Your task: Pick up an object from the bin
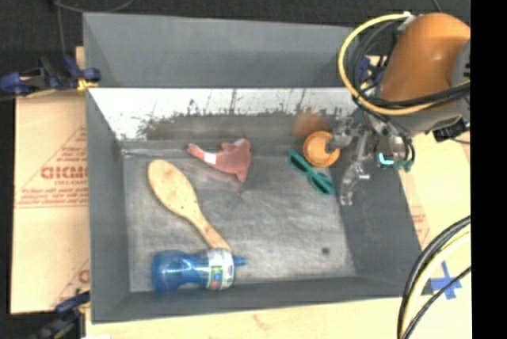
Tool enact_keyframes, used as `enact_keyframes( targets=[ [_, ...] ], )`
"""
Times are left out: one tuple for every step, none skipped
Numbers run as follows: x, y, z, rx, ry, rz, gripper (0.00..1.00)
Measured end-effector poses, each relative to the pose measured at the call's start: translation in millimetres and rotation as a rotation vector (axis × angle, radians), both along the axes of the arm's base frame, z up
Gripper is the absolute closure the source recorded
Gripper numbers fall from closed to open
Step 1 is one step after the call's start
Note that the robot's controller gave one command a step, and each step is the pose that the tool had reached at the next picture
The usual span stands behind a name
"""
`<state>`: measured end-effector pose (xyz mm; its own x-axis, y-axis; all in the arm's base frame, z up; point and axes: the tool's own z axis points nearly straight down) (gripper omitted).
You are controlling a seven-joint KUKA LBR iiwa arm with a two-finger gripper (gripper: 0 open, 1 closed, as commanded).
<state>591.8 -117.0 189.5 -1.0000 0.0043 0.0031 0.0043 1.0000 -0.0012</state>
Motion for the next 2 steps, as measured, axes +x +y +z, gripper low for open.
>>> enact_keyframes(
  targets=[
    [1.7, 0, 4, -0.001, -0.007, 0.002, 0.00],
    [9.6, -6, -13, -0.002, -0.015, 0.061, 0.00]
  ],
)
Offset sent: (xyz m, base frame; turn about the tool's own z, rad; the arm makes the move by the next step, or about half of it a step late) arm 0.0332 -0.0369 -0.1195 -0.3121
